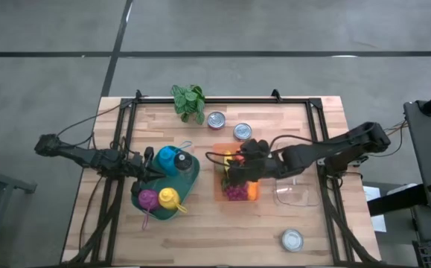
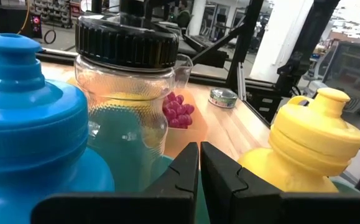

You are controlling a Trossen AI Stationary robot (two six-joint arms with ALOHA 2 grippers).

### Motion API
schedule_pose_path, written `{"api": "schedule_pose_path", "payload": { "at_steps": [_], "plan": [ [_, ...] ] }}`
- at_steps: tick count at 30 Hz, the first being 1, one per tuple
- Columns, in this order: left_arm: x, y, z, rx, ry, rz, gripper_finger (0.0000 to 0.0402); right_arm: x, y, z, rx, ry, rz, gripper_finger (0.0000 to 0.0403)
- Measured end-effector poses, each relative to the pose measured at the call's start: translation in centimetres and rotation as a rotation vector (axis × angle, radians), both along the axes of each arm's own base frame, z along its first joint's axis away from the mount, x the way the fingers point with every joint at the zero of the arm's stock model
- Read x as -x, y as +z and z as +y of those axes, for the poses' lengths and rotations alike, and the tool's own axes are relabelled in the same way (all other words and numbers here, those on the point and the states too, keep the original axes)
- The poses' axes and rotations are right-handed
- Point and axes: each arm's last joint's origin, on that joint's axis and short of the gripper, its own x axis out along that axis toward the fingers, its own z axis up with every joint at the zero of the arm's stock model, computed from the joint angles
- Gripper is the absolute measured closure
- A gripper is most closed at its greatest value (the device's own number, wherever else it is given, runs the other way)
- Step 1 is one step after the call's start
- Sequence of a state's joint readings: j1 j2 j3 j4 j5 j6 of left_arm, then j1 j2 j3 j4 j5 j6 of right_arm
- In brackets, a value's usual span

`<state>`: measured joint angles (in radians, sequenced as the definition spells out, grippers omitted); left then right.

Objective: Pick & Place Food Item
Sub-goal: Put the red tuna can into the transparent bin

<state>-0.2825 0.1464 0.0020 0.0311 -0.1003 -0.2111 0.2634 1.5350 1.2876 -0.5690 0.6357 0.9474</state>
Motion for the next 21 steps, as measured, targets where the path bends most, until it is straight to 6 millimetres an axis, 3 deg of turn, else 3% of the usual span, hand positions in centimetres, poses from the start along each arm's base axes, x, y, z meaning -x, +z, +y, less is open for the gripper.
{"api": "schedule_pose_path", "payload": {
  "at_steps": [6,10,16,21],
  "plan": [
    [0.0,0.0,0.0,-0.001,0.000,0.001,0.0380,1.2,1.4,-0.3,0.063,0.054,0.002,0.0154],
    [0.0,0.0,0.0,-0.001,0.000,0.001,0.0380,2.2,2.3,-0.5,0.108,0.103,-0.004,0.0126],
    [0.0,0.0,0.0,-0.001,0.000,0.002,0.0380,5.1,2.7,-1.2,0.129,0.134,-0.023,0.0072],
    [0.0,0.0,0.0,0.000,0.000,0.001,0.0380,8.4,2.3,-2.2,0.129,0.139,-0.057,0.0065]
  ]
}}
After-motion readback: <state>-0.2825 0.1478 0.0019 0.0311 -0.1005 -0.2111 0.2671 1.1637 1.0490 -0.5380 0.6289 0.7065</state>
